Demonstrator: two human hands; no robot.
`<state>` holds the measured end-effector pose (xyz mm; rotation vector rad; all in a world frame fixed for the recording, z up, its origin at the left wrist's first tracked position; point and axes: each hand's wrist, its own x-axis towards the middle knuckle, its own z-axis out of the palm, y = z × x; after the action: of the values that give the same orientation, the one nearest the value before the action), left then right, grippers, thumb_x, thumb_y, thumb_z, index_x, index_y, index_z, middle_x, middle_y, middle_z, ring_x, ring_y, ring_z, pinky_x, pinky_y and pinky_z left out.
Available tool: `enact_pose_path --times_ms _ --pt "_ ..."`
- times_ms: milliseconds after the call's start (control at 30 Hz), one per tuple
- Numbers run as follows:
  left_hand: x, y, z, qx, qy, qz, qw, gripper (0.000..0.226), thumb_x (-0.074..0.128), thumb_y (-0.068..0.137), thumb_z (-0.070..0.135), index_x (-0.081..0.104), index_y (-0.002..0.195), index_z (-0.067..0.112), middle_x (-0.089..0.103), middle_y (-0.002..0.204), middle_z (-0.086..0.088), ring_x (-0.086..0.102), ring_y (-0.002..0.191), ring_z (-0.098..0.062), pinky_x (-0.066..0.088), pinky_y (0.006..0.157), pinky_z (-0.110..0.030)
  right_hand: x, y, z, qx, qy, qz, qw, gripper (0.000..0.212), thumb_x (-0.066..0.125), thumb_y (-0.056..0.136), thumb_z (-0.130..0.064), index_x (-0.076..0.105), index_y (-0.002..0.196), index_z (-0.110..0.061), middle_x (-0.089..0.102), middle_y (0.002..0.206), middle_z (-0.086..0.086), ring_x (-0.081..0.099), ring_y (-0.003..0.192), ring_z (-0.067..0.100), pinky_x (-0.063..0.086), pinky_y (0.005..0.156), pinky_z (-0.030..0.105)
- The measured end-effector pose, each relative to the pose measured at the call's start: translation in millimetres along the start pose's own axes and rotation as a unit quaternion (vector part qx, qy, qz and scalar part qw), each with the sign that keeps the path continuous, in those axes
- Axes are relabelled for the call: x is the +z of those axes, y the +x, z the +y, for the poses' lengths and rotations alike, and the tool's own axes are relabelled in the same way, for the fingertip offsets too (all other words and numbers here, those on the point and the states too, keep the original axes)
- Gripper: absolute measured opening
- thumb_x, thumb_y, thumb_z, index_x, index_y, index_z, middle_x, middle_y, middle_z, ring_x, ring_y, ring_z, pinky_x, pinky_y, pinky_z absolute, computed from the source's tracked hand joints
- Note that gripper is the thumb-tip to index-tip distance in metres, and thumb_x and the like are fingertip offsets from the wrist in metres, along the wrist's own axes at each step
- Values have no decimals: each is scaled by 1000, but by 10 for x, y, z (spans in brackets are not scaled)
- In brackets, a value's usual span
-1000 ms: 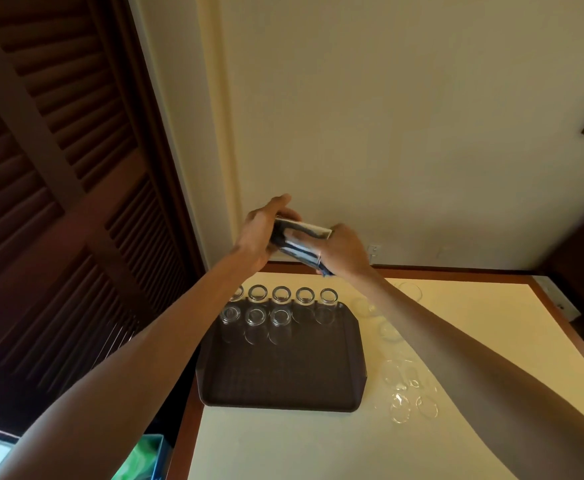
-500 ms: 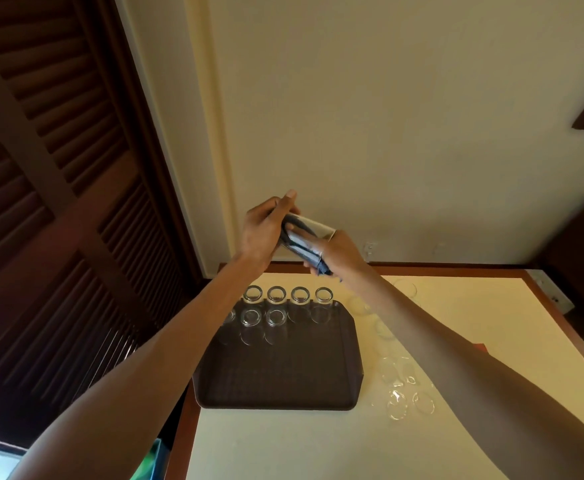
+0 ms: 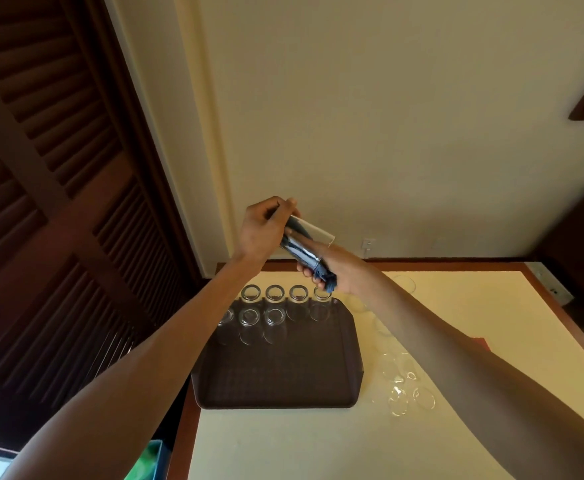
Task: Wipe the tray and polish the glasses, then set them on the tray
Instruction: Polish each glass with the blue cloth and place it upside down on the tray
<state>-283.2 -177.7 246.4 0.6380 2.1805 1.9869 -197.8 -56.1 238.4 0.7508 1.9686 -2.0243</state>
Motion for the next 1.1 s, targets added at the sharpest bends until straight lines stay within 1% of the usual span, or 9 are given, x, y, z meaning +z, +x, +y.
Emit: enact_pose_path --times_ms 100,267,333,433,500,633,767,867,1100 --pt "15 0 -51 -50 -76 -34 995 30 64 99 34 73 75 19 64 78 -8 60 78 -22 49 73 -39 -90 29 44 -155 -113 88 978 51 65 92 -53 70 81 -3 65 53 4 58 41 18 44 42 26" --pt "194 33 -104 -223 -98 -85 966 29 60 103 36 66 86 12 68 78 -7 68 70 -19 58 72 -36 -379 100 88 -470 -488 377 631 54 52 81 -59 52 49 -16 29 42 -7 19 34 14 8 46 16" --pt "308 57 -189 -212 -43 -45 975 28 62 103 32 64 83 12 66 76 -8 66 70 -22 59 75 -40 -446 203 191 -439 -476 356 673 46 55 83 -51 51 54 -16 36 44 -5 24 34 13 14 42 21" --pt "415 90 -279 -131 -10 -16 991 28 64 100 28 67 78 12 61 72 -5 62 73 -21 54 71 -38 -451 327 322 -196 -267 221 917 35 61 96 -33 69 84 -1 67 67 13 57 47 22 46 44 38" --pt "460 92 -323 -84 -6 -14 996 27 65 99 25 69 73 16 62 68 2 62 69 -14 52 66 -32 -443 296 394 -26 -52 51 997 38 60 98 -38 68 89 -3 67 68 11 52 44 15 41 39 29" --pt "571 69 -392 -120 -92 -54 987 22 65 95 27 70 76 17 62 77 -6 60 79 -22 52 66 -34 -541 291 495 -138 -8 57 989 43 73 87 -49 72 87 -7 67 63 8 59 49 28 43 44 26" --pt "686 57 -433 -310 -112 -84 940 29 58 103 40 62 102 11 65 90 -8 66 87 -24 57 79 -40 -839 449 541 -334 -433 316 775 56 67 82 -66 51 55 -20 46 45 -8 40 37 13 22 41 20" --pt "756 70 -530 -346 -48 -79 934 33 59 101 49 62 105 16 65 87 -10 65 75 -21 56 71 -36 -952 525 575 -357 -493 316 728 55 71 80 -64 48 55 -21 43 45 -7 40 40 16 18 44 22" --pt "765 103 -740 -202 -58 -15 978 24 65 100 41 67 103 17 67 97 -6 69 88 -18 59 68 -25 -794 740 791 -86 -68 69 992 54 74 77 -64 74 87 -11 74 73 14 66 54 22 53 54 37"
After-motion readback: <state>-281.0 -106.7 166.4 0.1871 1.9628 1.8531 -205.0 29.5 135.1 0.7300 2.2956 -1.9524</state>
